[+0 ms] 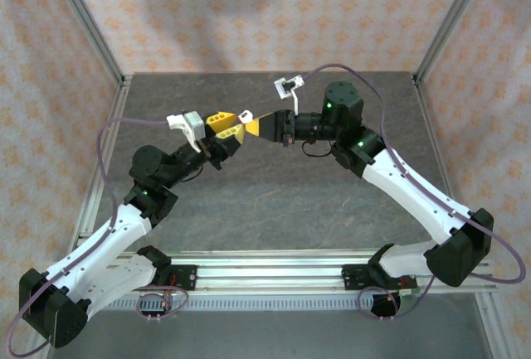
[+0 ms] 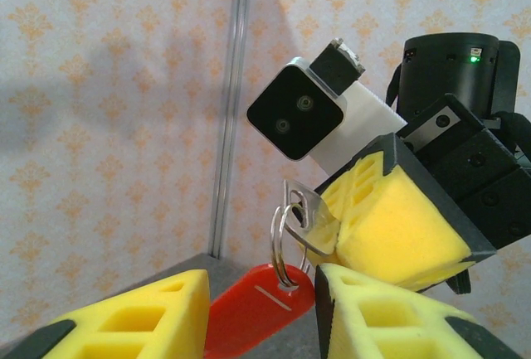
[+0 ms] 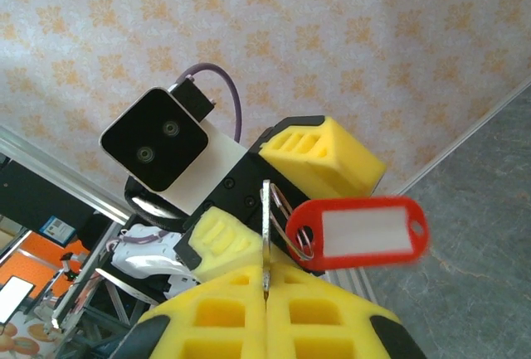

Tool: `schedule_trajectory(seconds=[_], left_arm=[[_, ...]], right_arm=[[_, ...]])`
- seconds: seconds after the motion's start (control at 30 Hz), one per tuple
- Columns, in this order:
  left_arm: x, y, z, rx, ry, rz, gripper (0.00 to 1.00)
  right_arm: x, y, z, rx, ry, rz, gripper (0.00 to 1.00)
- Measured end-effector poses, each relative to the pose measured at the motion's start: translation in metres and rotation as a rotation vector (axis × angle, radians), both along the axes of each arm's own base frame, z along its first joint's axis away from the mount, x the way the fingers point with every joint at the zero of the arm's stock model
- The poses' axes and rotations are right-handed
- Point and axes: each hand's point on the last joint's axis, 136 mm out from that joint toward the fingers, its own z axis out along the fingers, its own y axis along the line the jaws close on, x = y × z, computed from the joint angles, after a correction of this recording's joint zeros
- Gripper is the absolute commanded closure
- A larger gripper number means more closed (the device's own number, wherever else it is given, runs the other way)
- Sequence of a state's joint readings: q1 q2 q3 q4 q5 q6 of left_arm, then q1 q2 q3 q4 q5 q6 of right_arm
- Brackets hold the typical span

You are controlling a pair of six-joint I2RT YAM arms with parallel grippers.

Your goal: Remove the keys from the keyring

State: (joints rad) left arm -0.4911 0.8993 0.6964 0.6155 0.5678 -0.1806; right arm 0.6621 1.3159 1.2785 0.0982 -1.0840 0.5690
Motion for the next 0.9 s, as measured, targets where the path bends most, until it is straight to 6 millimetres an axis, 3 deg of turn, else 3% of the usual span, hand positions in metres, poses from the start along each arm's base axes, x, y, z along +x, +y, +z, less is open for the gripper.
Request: schedule_trajectory(seconds=[0.13,0.67,0.77,0.9], left_arm=[[0.003,-0.0016,-0.0037,0.01,0.005,0.002,0.59],[0.0078,-0.0042,-0.0076,0.028,0.002,0.007,0.63],[0.0079,-0.0042,-0.0074,0.032,-0.004,0.01,0.7],[0.0087,-0.0047,-0.0072,0.037,-0.008,0.011,0.71]], right_arm=[[-0.0024,0.0,0.0,0.0,0.0,0.014,1.0],[-0.0055,0.0004,-0.0014,-0.003,0.005,0.035,1.0],[-0.0066,0.0005,-0.0017,-0.004,0.006,0.042,1.0],[-0.0069,0.0006,-0.0022,-0.004,0.007,0.044,1.0]])
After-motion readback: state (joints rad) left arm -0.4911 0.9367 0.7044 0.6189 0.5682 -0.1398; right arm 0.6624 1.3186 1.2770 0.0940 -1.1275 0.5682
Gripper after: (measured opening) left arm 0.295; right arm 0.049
